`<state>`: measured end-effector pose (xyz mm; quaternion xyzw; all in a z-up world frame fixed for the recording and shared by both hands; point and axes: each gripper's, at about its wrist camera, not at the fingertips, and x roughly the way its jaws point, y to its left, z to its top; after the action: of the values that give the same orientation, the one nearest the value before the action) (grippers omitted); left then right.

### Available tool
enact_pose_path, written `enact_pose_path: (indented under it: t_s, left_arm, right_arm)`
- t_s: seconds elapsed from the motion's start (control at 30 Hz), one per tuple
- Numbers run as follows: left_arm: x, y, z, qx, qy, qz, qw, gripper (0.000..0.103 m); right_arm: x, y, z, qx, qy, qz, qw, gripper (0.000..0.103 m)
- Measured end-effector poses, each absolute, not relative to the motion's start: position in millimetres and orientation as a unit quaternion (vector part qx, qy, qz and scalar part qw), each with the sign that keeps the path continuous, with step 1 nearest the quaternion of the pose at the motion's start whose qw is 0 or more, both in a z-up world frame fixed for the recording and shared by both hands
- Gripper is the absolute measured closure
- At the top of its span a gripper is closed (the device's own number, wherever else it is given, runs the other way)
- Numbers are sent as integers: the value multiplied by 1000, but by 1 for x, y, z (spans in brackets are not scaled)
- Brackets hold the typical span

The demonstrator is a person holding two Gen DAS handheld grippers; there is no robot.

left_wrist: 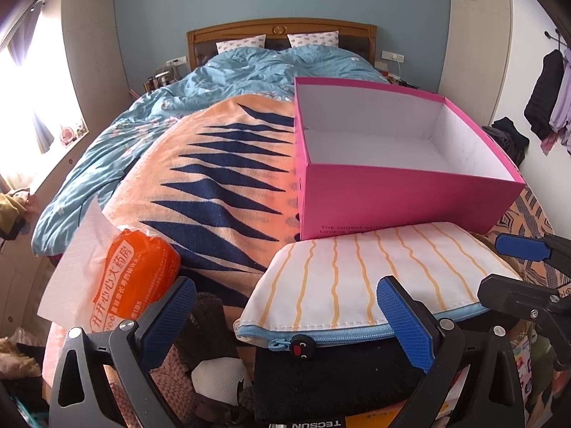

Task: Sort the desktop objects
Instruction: 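Reach both grippers toward the white-and-yellow striped pouch on the pile, then grasp the striped pouch with the right gripper and lift it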

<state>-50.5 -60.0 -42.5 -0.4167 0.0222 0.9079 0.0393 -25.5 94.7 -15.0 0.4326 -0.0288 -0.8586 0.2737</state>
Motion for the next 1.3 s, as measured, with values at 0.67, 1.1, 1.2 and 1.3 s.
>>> enact_pose_path:
  t_s: [0.67,1.1,1.2,1.3]
  left_arm:
    - [-79,-75,-68,-489,-57,860,137,0]
    - [-77,-71,-75,-515,-93,829,198,1]
    - [-73,-70,-73,-516,-98,825,209,2]
    - [-68,-69,-68,-511,-96,828,211,3]
  right_arm:
    - [-55,93,-39,497,-64,-817,286,36]
    - [-49,100,-34,465,-33,-836,288,63]
    - [-45,100,-32,454,-16,-843,287,65]
    - [-41,101,-28,436,0,-853,286,67]
